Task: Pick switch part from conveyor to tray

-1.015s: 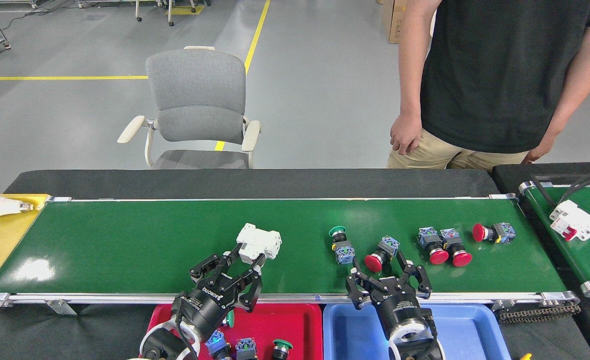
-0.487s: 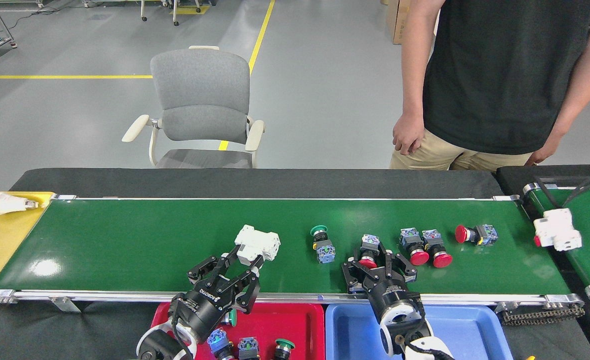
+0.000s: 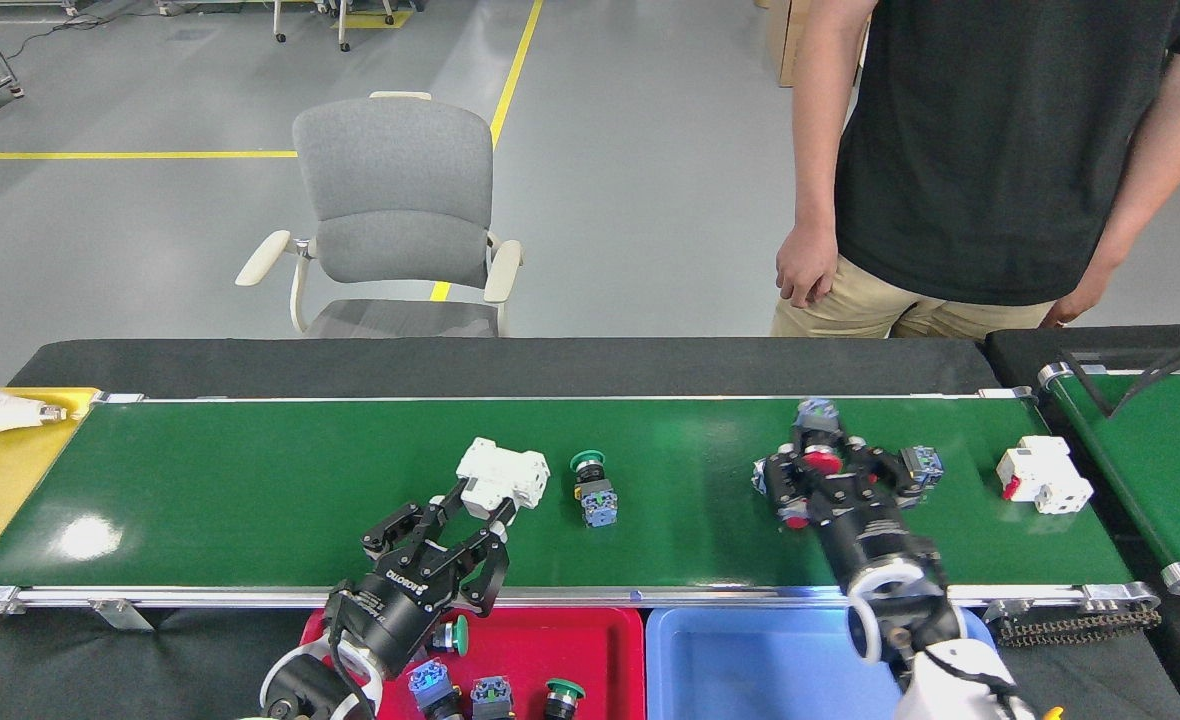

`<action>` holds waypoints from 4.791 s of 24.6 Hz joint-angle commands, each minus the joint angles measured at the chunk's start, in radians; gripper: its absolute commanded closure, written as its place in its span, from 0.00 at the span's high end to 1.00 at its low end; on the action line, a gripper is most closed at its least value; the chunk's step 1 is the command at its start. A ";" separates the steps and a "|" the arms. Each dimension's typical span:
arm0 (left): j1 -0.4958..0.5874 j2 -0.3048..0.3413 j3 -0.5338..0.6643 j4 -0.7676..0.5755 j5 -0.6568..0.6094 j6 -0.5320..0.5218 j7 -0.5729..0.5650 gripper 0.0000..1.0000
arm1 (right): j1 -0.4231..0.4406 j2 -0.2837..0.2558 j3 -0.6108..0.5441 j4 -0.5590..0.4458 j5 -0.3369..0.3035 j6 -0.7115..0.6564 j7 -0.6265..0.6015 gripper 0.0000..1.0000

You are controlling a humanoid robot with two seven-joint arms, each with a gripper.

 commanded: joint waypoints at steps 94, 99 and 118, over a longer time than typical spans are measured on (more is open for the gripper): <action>0.193 -0.019 0.119 -0.116 -0.087 0.233 0.032 1.00 | 0.248 0.003 0.079 -0.168 0.103 -0.147 -0.065 0.21; 0.244 -0.016 0.211 -0.119 -0.087 0.247 0.032 1.00 | 0.420 -0.023 0.009 -0.230 0.083 -0.187 -0.151 1.00; 0.127 -0.022 0.141 -0.044 -0.156 0.264 0.019 1.00 | 0.340 0.049 -0.164 -0.175 0.081 -0.121 -0.149 1.00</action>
